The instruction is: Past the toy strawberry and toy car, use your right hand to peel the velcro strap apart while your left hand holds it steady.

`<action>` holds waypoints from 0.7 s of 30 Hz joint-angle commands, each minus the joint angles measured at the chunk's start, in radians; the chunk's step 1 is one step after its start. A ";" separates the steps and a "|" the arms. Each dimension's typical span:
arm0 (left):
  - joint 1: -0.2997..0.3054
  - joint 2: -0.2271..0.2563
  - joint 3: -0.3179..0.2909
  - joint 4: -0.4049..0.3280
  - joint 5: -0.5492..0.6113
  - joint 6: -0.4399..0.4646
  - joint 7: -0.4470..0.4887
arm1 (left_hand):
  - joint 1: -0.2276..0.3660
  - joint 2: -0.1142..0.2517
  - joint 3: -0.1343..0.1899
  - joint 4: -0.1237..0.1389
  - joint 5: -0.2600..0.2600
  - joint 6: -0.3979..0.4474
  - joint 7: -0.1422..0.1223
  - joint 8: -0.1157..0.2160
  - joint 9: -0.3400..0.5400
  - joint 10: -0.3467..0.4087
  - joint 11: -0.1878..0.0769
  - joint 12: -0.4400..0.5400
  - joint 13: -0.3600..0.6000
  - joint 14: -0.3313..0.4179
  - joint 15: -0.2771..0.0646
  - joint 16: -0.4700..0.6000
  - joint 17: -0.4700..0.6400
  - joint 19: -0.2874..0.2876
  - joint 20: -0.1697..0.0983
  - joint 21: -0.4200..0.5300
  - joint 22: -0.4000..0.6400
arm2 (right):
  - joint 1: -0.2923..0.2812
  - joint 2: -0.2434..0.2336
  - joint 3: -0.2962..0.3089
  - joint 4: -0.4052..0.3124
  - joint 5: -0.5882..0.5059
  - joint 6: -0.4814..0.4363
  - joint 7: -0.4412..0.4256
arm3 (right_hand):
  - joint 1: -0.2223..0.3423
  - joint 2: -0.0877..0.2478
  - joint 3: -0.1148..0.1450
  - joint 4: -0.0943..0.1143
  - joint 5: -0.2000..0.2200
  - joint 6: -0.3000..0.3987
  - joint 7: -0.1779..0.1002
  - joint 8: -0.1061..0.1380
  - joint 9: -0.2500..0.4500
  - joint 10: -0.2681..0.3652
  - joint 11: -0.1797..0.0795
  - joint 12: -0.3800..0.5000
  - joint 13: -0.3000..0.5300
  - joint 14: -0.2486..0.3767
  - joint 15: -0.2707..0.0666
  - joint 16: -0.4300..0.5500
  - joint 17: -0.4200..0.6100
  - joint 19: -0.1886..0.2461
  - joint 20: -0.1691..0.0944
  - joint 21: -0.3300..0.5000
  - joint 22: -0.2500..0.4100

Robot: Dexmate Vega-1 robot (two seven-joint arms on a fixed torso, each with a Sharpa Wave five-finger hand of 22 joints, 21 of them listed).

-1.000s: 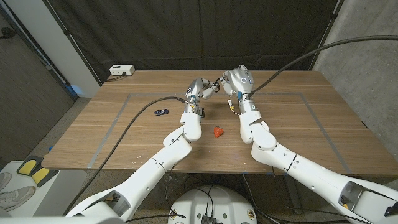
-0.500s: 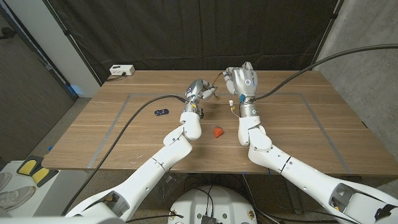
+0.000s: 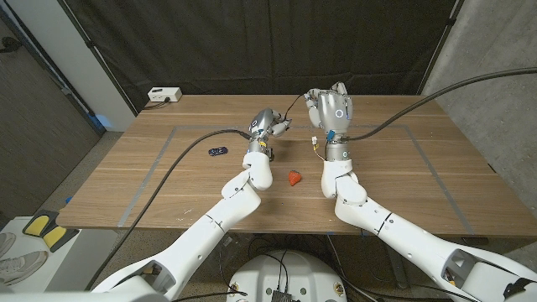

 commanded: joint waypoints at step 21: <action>0.034 -0.004 -0.014 -0.010 0.013 -0.040 0.022 | -0.228 -0.117 -0.099 0.115 -0.001 -0.838 -0.076 -0.032 -0.025 -0.583 -0.014 -0.451 -0.125 -0.617 0.060 -0.353 -0.171 -0.463 0.168 -0.235 -0.017 | -0.021 -0.016 0.024 -0.017 0.017 0.004 -0.026 | 0.012 0.005 -0.023 0.001 0.013 0.023 -0.004 -0.011 0.032 0.016 0.005 -0.014 0.005 0.012 -0.068 -0.012 0.005 -0.016 -0.141 0.031 -0.017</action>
